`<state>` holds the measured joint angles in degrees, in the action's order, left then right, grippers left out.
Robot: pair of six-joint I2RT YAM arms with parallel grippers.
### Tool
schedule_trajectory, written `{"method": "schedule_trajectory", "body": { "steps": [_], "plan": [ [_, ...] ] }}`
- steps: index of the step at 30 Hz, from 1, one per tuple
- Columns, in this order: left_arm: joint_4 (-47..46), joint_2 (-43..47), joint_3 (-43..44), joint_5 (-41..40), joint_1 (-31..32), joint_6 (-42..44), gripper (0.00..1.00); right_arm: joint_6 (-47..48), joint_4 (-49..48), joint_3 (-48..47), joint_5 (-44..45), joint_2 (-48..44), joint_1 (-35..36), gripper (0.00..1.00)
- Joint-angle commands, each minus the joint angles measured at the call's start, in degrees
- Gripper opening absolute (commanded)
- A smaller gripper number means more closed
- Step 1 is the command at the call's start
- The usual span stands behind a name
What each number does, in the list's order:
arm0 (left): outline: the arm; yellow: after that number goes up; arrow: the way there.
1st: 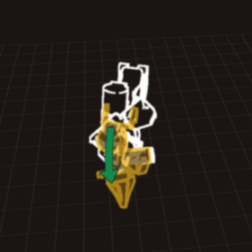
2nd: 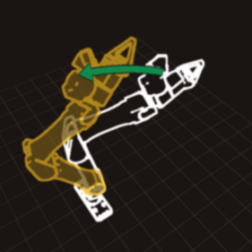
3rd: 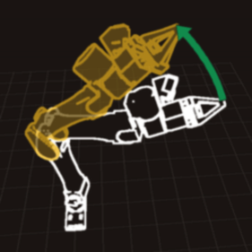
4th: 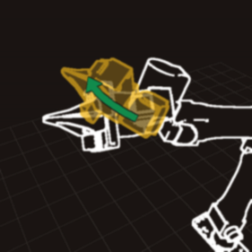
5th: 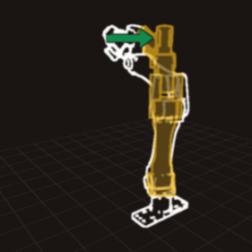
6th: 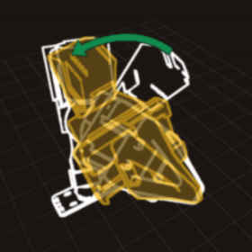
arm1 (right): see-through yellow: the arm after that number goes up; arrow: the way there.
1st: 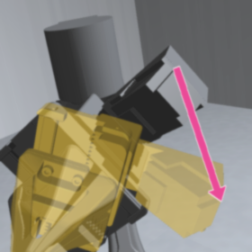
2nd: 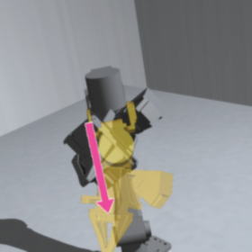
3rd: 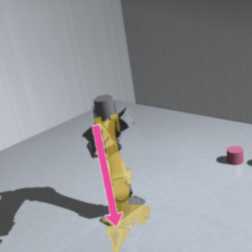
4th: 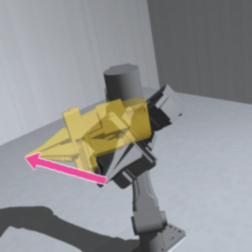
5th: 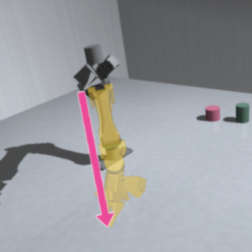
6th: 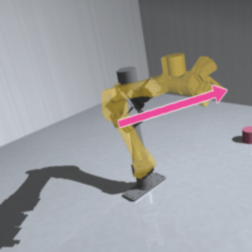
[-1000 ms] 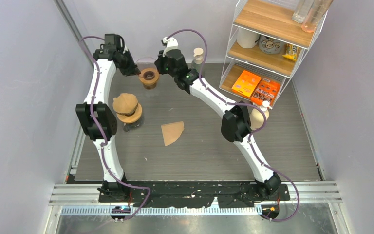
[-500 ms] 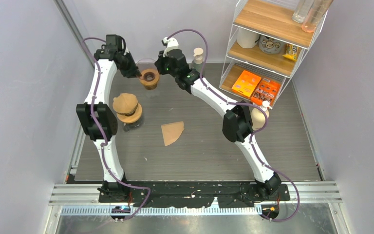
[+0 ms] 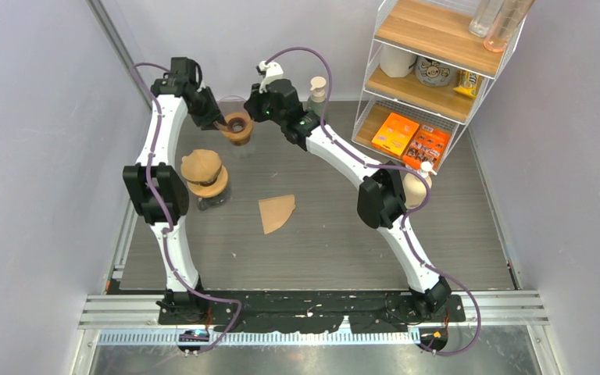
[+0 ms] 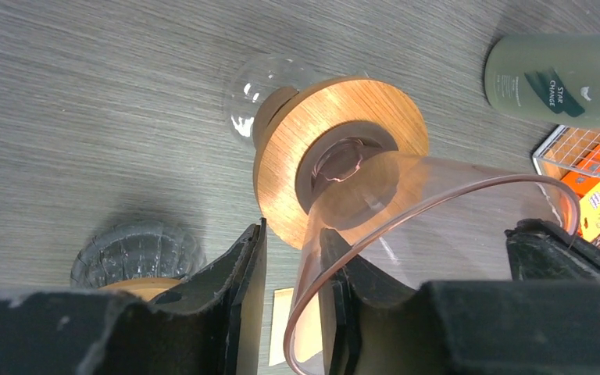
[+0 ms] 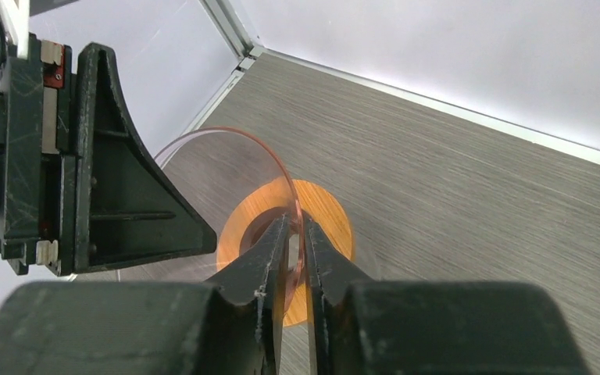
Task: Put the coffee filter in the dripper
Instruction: Place the coffee dripper in the dripper holder.
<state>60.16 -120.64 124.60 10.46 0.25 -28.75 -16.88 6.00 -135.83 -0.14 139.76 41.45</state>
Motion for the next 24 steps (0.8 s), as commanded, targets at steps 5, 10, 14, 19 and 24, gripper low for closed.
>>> {"method": "schedule_trajectory", "body": {
  "steps": [5, 10, 14, 19, 24],
  "plan": [
    [-0.5, 0.67, 4.6, 0.43, -0.82, -2.13, 0.44, -2.14, 1.9, -1.62, -2.84, -1.43, 1.08, 0.26],
    [-1.85, 2.07, 5.02, 1.12, -0.78, -2.7, 0.59, -2.69, -0.21, -2.38, -2.29, -2.34, 1.09, 0.35],
    [-2.62, 3.38, 5.05, 1.45, -0.81, -2.67, 0.72, -2.75, -1.96, -3.16, -2.01, -3.46, 1.11, 0.5],
    [-2.83, 5.56, 4.94, 1.57, -0.78, -2.06, 0.95, -1.32, -3.36, -2.51, -2.23, -6.94, 1.11, 0.68],
    [-3.35, 9.28, 4.43, -0.33, 1.64, -0.32, 1.0, 2.9, -5.44, 6.07, -2.08, -14.15, 1.08, 0.99]
  ]
}}
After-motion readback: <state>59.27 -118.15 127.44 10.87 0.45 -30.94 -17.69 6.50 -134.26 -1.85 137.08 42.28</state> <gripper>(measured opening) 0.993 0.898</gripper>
